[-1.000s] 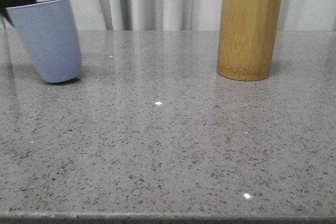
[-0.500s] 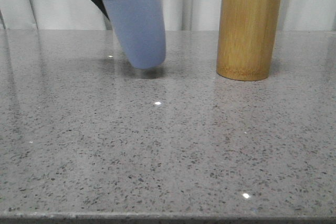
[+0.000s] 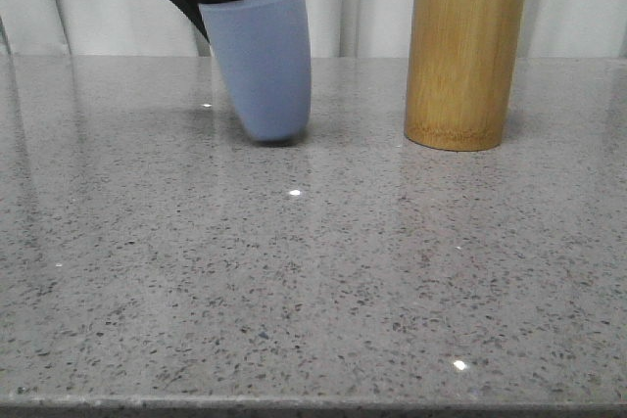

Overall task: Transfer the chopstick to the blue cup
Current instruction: 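Carry the blue cup with the left gripper toward the bamboo cup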

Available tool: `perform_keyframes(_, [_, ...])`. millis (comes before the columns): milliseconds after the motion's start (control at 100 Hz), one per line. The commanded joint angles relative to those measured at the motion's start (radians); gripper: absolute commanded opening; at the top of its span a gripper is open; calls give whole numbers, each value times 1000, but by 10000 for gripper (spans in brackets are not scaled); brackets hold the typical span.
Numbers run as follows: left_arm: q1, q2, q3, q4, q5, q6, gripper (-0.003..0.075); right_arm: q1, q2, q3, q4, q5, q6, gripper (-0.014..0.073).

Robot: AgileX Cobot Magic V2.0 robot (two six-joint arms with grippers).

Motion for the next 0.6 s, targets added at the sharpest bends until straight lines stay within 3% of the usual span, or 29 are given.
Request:
perform_keyframes(0, [-9,-50,-35,-19,21,-14,210,-6,9,-34,1,-62,-7,379])
perform_keyframes(370, [-9,-50,-64,-41,21,-14,339,-6,9,-34,1,-62,-7,379])
perform_keyframes(590, [-9,-76,-126,-43,21,-14,341,-6,9,-34,1,-62,-7,379])
